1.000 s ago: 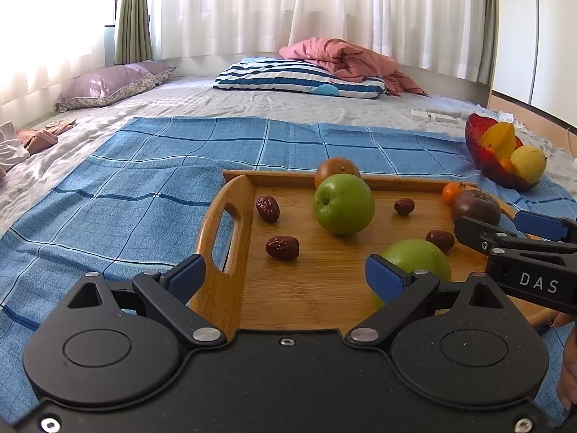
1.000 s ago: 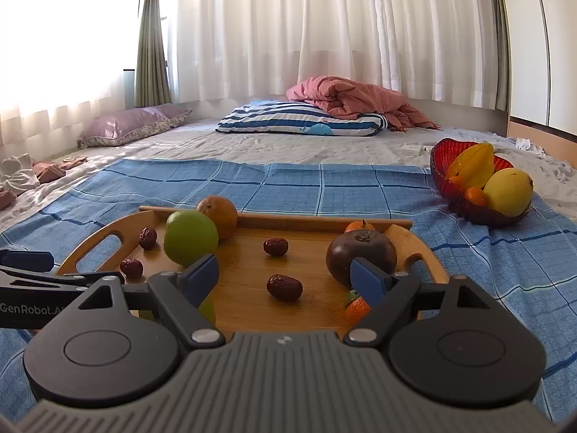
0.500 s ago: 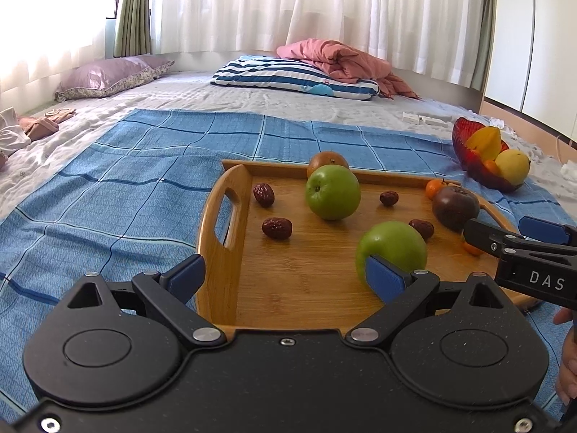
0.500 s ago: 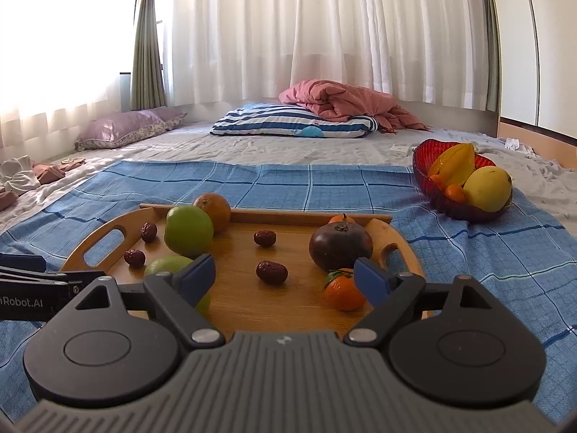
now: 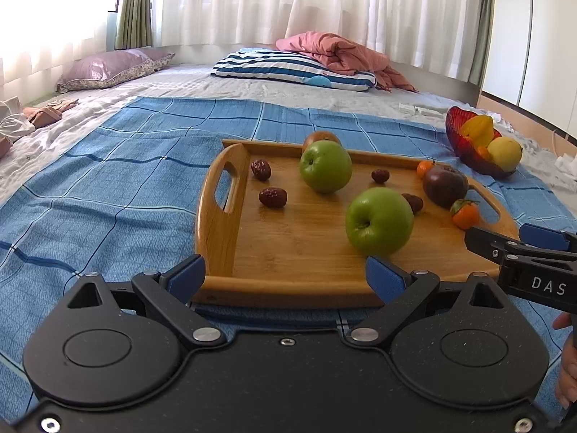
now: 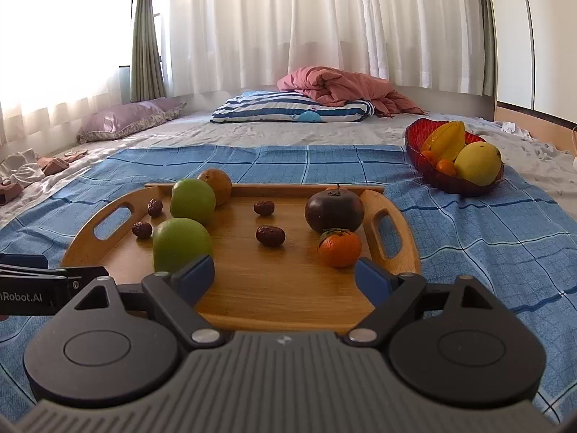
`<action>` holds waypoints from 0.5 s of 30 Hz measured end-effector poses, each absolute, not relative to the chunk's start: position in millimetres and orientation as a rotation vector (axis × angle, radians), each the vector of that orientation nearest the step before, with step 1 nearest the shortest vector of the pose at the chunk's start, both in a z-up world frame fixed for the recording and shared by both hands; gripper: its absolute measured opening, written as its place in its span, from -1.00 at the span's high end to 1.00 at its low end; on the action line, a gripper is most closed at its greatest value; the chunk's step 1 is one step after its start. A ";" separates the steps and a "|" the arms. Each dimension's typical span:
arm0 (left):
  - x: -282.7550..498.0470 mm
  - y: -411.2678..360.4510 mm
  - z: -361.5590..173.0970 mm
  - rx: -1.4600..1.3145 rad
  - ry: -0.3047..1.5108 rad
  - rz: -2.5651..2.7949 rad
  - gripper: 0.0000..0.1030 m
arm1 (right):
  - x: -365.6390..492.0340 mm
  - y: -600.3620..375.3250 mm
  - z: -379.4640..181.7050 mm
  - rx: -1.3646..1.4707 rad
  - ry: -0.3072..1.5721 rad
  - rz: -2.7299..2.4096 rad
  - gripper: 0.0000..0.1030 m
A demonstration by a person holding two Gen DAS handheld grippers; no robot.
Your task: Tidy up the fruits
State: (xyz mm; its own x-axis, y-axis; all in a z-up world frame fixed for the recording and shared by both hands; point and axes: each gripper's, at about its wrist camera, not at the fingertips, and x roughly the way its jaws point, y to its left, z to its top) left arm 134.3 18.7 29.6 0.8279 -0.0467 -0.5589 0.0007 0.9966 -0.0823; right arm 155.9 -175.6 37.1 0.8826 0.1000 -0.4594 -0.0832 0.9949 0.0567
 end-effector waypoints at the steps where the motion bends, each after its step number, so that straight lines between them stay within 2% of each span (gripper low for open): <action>1: 132.2 18.4 28.9 -0.080 0.596 -0.025 -0.86 | 152.7 -176.2 36.1 0.036 0.483 0.095 -0.80; 15: 118.4 9.1 6.4 -0.049 0.644 -0.029 -0.86 | 137.5 -178.4 17.3 0.012 0.552 0.097 -0.91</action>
State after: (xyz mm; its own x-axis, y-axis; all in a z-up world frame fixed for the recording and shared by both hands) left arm 118.4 9.1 6.4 0.7991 -0.0420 -0.5997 0.0116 0.9985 -0.0544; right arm 137.5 -178.4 17.3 0.8469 0.0950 -0.5232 -0.0886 0.9954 0.0373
